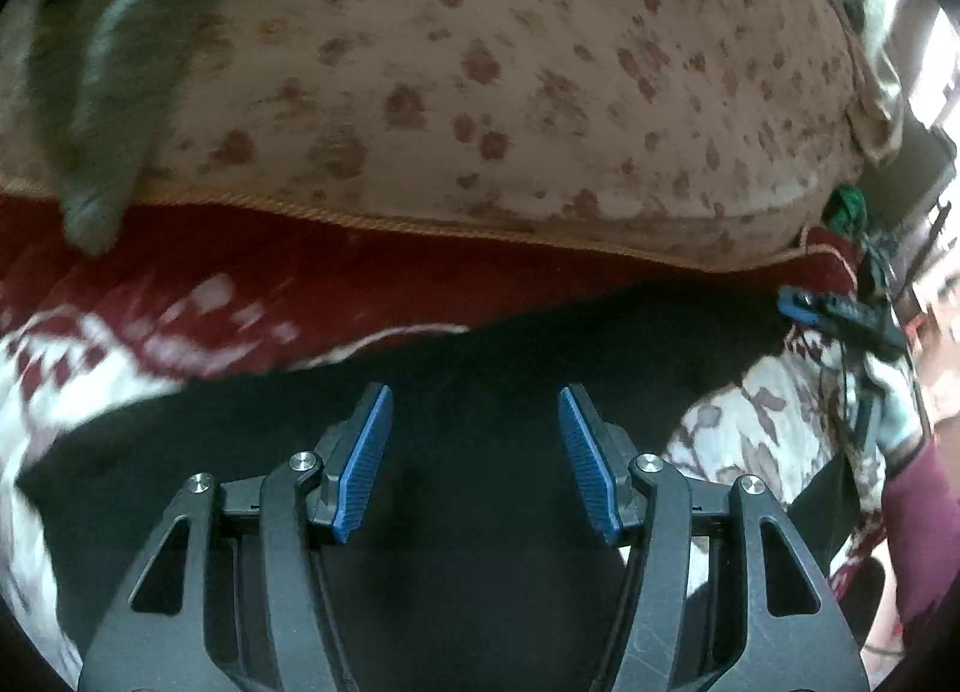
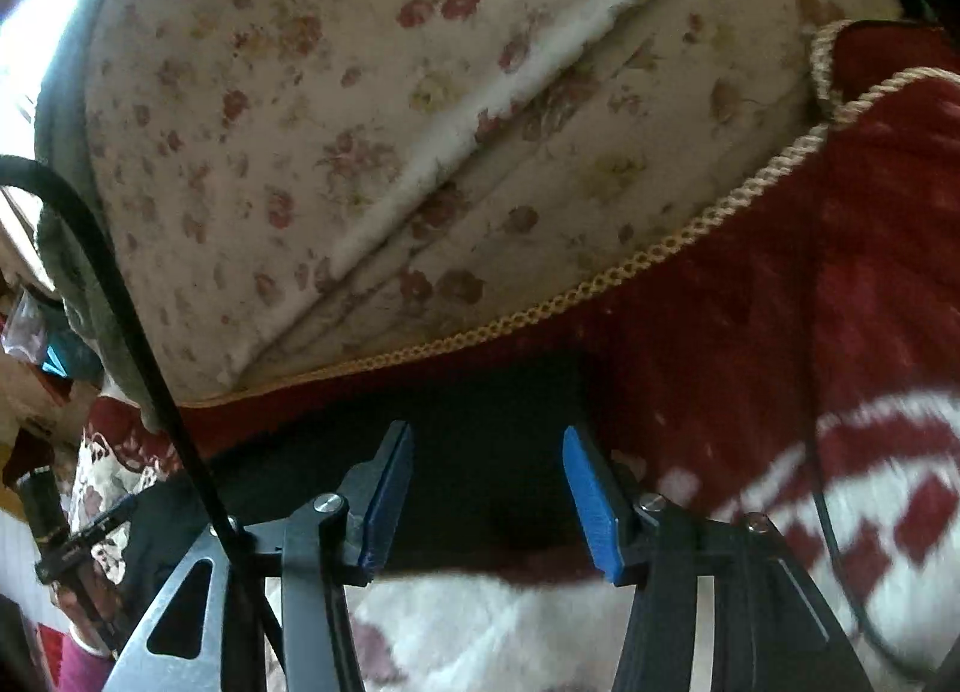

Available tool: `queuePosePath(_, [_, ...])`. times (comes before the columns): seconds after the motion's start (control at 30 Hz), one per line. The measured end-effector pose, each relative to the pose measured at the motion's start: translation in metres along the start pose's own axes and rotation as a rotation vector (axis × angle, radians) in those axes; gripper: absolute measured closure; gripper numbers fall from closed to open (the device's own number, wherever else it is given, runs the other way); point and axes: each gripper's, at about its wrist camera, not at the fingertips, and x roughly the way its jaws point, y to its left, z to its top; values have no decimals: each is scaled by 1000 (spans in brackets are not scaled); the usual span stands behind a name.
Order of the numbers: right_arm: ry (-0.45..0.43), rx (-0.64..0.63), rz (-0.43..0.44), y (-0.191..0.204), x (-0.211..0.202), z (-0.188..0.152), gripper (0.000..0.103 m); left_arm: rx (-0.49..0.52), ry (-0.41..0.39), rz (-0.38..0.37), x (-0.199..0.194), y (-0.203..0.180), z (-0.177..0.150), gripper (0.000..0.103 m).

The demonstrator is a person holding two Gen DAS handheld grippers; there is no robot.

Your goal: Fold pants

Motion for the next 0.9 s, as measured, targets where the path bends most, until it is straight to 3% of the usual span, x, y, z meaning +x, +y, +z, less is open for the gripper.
queuePosePath(0.17, [13,-8,43,-7,11,12,53,128,83,-18,30,-14,12,46])
queuePosePath(0.4, [74,-68,60,-6,35,17,51,209,127,-27,55,-26,24,46])
queuePosePath(0.57, [122,-96,36,-6,58,19,50,276,216,40,91,-34,28,46])
queuePosePath(0.63, [104,-112,41,-5,60,20,51,302,236,66,99,-38,27,44])
queuePosePath(0.73, [80,-135,9,-3,63,20,74,355,228,115,103,-48,27,44])
queuePosePath(0.77, [77,-161,-18,0,63,18,86,363,222,135,105,-51,26,47])
queuePosePath(0.8, [75,-187,-32,4,62,16,93,375,214,140,105,-54,25,59])
queuePosePath(0.83, [68,-201,-30,7,59,15,94,391,206,142,104,-59,24,78])
queuePosePath(0.9, [29,-211,-16,12,48,13,96,417,173,168,98,-68,22,93])
